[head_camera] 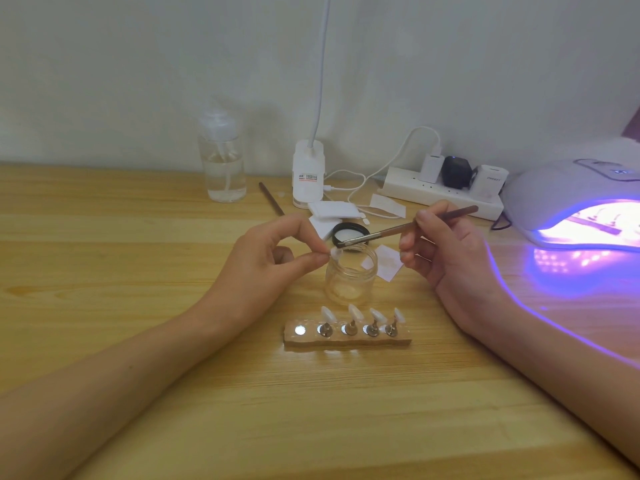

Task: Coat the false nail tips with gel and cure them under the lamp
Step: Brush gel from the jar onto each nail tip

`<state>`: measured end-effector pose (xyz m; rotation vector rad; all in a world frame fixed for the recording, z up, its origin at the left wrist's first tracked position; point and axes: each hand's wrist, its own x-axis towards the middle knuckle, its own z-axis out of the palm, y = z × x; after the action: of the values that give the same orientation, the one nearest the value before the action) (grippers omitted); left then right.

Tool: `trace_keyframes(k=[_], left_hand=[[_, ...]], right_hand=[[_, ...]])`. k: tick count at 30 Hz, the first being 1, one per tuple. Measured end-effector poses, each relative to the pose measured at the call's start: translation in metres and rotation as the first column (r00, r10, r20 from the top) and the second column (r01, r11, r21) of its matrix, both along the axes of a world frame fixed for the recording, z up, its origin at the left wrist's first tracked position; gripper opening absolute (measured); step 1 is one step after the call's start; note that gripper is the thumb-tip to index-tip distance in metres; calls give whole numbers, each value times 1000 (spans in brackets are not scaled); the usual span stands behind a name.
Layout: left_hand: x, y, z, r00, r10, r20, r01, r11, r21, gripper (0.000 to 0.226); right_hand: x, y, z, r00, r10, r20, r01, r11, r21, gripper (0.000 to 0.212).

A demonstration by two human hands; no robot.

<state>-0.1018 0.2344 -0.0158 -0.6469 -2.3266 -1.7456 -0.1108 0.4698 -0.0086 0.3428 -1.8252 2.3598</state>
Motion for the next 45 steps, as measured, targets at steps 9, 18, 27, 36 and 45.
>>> trace_keyframes(k=[9,18,27,36,45], left_hand=[[1,0,1,1000,-7,18,7,1000,-5,12],[4,1,4,997,28,71,-27,999,-25,12],[3,0,3,996,19,83,-15,999,-51,13],[3,0,3,996,11,91,-8,999,-31,12],[4,1,4,996,11,87,-8,999,-33,13]], right_hand=[[0,-1,0,1000,-9,-3,9,1000,23,13],[1,-1,1,1000,-28,9,28,999,30,15],[2,-2,1,999,-50,8,49,998,49,18],[2,-2,1,998,-60,3,59,997,56,18],[3,-2,2,998,-66,-8,66,996,55,18]])
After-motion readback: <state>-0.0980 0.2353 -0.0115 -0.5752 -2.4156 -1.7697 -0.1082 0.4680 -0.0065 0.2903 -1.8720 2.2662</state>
